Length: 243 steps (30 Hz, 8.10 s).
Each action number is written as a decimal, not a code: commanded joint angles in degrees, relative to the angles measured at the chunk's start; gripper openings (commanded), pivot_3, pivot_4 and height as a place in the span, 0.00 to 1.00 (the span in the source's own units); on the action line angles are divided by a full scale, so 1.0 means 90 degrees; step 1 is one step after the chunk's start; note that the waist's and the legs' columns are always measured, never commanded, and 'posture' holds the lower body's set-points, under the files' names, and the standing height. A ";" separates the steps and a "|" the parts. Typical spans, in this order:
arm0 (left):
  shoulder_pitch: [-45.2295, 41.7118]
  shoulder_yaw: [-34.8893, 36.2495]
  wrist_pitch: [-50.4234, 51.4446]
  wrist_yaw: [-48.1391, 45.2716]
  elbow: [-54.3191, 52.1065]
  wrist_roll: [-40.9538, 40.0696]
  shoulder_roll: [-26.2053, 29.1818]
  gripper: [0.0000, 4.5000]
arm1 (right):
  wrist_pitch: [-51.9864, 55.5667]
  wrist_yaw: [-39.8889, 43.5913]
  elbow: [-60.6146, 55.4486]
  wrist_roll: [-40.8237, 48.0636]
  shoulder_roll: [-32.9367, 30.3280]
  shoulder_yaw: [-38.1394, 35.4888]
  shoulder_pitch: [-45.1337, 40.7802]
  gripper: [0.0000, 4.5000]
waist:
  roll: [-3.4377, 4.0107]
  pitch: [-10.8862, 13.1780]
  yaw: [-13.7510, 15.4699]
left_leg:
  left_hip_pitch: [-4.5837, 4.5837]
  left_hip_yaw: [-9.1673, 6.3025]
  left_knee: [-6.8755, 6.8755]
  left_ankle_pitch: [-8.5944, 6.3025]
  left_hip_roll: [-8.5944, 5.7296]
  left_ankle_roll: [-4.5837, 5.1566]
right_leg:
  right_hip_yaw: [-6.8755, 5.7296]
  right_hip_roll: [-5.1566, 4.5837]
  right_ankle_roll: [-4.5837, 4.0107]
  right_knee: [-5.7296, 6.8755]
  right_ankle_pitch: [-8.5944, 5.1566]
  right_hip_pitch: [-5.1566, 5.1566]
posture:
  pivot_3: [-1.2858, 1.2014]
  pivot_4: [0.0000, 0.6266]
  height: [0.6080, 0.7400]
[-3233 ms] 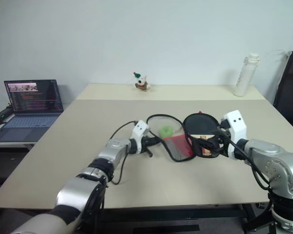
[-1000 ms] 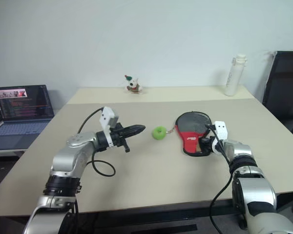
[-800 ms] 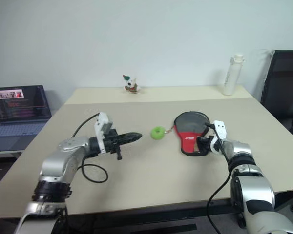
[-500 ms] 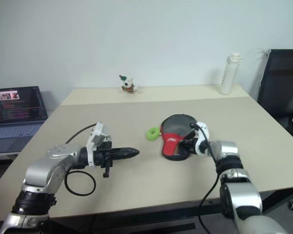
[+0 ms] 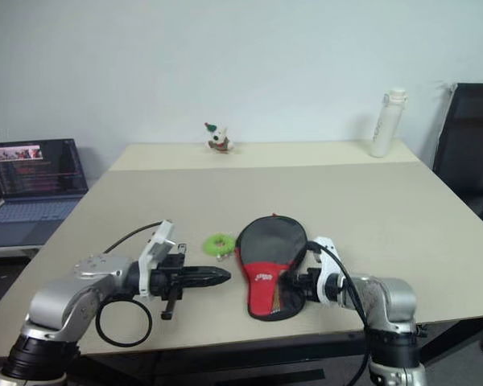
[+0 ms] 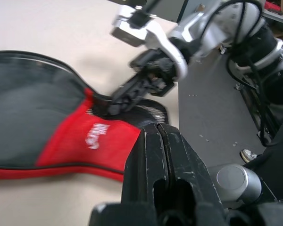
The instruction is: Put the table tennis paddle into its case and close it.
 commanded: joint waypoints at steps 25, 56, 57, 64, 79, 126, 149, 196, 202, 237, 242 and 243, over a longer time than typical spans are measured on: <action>-0.0021 -0.0110 -0.0337 -0.0052 0.0039 -0.0033 0.0046 0.00 | 0.0730 -0.0672 -0.0983 0.0305 0.0348 -0.0540 0.0558 0.00 | 0.0000 0.0000 0.0082 | -0.0004 -0.0001 -0.0002 0.0000 0.0001 0.0000 | -0.0004 -0.0006 0.0001 -0.0014 -0.0005 0.0004 | 0.52 0.24 1.00; -0.0395 0.0287 -0.1062 0.1709 0.1407 0.0721 -0.0408 0.04 | -0.2376 0.0197 -0.0451 0.0345 -0.1182 0.2250 -0.0463 1.00 | 0.0000 0.0001 0.0170 | -0.0014 -0.0011 -0.0019 -0.0001 -0.0004 0.0001 | -0.0024 0.0002 0.0014 -0.0076 0.0003 0.0017 | 0.52 0.24 1.00; -0.0521 0.0260 -0.1199 0.1940 0.1620 0.0914 -0.0462 0.08 | -0.2606 0.0185 -0.0180 0.0214 -0.1074 0.2393 -0.0560 1.00 | 0.0000 0.0001 0.0173 | -0.0015 -0.0011 -0.0019 -0.0001 -0.0004 0.0001 | -0.0023 -0.0001 0.0014 -0.0076 0.0003 0.0017 | 0.52 0.24 1.00; -0.1535 0.0126 -0.1797 0.3138 0.3160 0.1855 -0.0975 0.61 | -0.3551 0.0151 0.0885 -0.0358 -0.0640 0.2782 -0.0890 1.00 | -0.0004 0.0000 0.0198 | -0.0019 -0.0012 -0.0015 0.0000 -0.0015 0.0000 | -0.0023 -0.0011 0.0022 -0.0077 0.0009 0.0017 | 0.52 0.24 1.00; -0.2940 -0.0482 -0.1541 0.2288 0.6111 0.2548 -0.1533 0.92 | -0.3705 0.0059 0.1055 -0.0660 -0.0376 0.2720 -0.0874 1.00 | -0.0005 -0.0001 0.0162 | -0.0019 -0.0019 -0.0016 0.0000 -0.0019 0.0000 | -0.0037 -0.0001 0.0021 -0.0064 0.0010 0.0011 | 0.52 0.24 1.00; -0.5157 -0.0475 -0.3957 0.4769 0.9150 0.3893 -0.2934 0.00 | -0.4935 0.0002 0.3430 -0.2453 -0.0280 0.3381 -0.0624 1.00 | -0.0053 -0.0054 0.0191 | 0.0002 -0.0020 0.0004 0.0001 -0.0029 -0.0002 | -0.0035 -0.0005 0.0026 -0.0046 0.0012 0.0036 | 0.52 0.24 1.00; -0.6036 -0.1043 -0.5026 0.6045 0.9963 0.5661 -0.3901 0.00 | -0.4298 0.0075 0.2840 -0.2527 -0.0568 0.3464 0.0138 1.00 | -0.0054 -0.0152 0.0209 | 0.0065 -0.0054 0.0003 -0.0001 -0.0032 -0.0003 | -0.0077 -0.0011 0.0035 -0.0086 0.0012 0.0137 | 0.52 0.24 1.00; -0.6378 -0.2418 -0.5576 0.6660 1.0133 0.7653 -0.4811 0.00 | -0.3317 -0.0246 0.1238 -0.2461 -0.0518 0.3815 0.1498 1.00 | -0.0050 -0.0156 0.0361 | 0.0019 -0.0124 -0.0003 -0.0006 -0.0031 -0.0011 | -0.0157 -0.0026 0.0064 -0.0103 -0.0015 0.0132 | 0.52 0.24 1.00; -0.6209 -0.2357 -0.5600 0.6435 1.0119 0.7586 -0.4938 0.00 | -0.3292 -0.0305 0.1196 -0.2440 -0.0440 0.3794 0.1479 1.00 | -0.0047 -0.0162 0.0359 | 0.0021 -0.0123 -0.0004 -0.0006 -0.0032 -0.0011 | -0.0157 -0.0025 0.0063 -0.0101 -0.0016 0.0132 | 0.52 0.24 1.00; -0.5173 0.0804 -0.5489 0.0915 0.8618 0.3253 -0.2312 0.99 | -0.1304 0.0322 -0.1696 -0.0660 -0.0654 0.1971 0.0786 1.00 | -0.0016 -0.0168 0.0195 | 0.0003 -0.0137 -0.0021 -0.0017 -0.0021 -0.0030 | -0.0169 -0.0023 0.0036 -0.0097 -0.0031 0.0109 | 0.52 0.24 1.00; -0.4085 0.0441 -0.4558 -0.0443 0.7290 0.2945 -0.1906 0.99 | -0.0593 0.0531 -0.2389 -0.0022 -0.0936 0.1359 0.0615 1.00 | -0.0001 -0.0126 0.0174 | -0.0014 -0.0134 -0.0020 -0.0017 -0.0018 -0.0029 | -0.0160 -0.0019 0.0031 -0.0086 -0.0032 0.0080 | 0.52 0.24 1.00; -0.3831 0.0311 -0.4388 -0.0647 0.6904 0.2922 -0.1865 0.99 | -0.0473 0.0635 -0.2535 0.0140 -0.1065 0.1215 0.0609 1.00 | 0.0000 -0.0124 0.0176 | -0.0015 -0.0134 -0.0020 -0.0017 -0.0017 -0.0029 | -0.0159 -0.0019 0.0029 -0.0084 -0.0033 0.0079 | 0.52 0.24 1.00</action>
